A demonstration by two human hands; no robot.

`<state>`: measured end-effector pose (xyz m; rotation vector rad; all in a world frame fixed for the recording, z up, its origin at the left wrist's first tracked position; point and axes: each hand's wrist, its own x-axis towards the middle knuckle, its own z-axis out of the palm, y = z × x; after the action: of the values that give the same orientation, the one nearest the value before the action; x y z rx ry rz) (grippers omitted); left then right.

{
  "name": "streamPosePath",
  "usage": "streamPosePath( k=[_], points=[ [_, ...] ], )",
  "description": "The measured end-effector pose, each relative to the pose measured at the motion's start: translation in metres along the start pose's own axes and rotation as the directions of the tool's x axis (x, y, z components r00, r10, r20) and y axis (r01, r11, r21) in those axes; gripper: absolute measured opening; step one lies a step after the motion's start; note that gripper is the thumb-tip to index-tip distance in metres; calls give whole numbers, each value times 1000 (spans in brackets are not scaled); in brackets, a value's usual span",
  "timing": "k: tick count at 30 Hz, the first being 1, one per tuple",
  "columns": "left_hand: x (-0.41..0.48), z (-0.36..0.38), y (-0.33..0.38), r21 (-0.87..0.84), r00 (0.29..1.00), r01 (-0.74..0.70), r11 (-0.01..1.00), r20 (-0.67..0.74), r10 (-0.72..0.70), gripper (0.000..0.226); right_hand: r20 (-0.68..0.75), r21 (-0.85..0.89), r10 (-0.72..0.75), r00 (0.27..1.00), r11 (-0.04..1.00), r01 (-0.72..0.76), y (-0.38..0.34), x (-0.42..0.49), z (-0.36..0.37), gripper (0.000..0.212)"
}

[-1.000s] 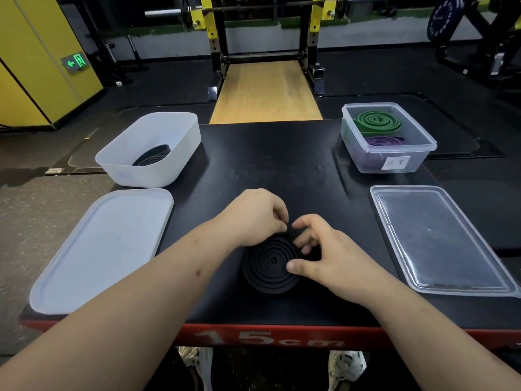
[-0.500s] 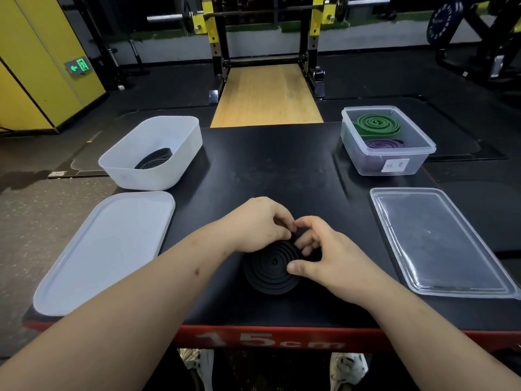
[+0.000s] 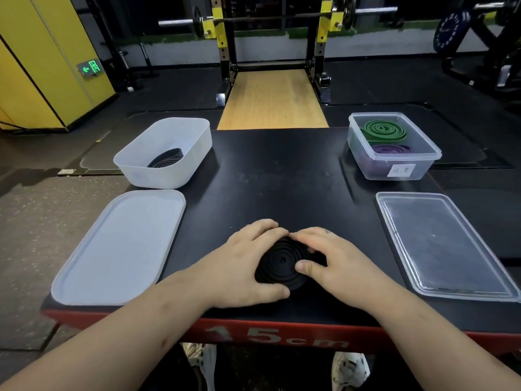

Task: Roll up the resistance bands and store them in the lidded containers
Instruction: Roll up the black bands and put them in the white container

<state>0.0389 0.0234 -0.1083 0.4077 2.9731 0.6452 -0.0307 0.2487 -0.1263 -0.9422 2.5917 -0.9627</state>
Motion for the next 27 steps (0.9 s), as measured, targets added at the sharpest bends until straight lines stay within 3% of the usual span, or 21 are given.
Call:
streamPosePath(
  k=[4,9,14,19,27],
  points=[
    [-14,7,-6,19,997,6,1000,-72,-5,85,-9,-113,-54,998,992,53,-2,1,0,50],
    [-18,12,-11,10,994,-21,1000,-108,22,81,113,-187,-74,991,978,94,-8,-4,-7,40],
    [-20,7,-13,66,994,-29,997,-106,36,77,257,-288,-11,966,954,88,-28,-3,-17,75],
    [-25,17,-16,107,990,12,994,-144,4,77,209,-337,-2,978,939,74,-42,-2,-15,70],
    [-35,14,-21,235,972,-74,969,-199,123,71,170,-349,9,985,936,52,-43,-7,2,69]
  ],
)
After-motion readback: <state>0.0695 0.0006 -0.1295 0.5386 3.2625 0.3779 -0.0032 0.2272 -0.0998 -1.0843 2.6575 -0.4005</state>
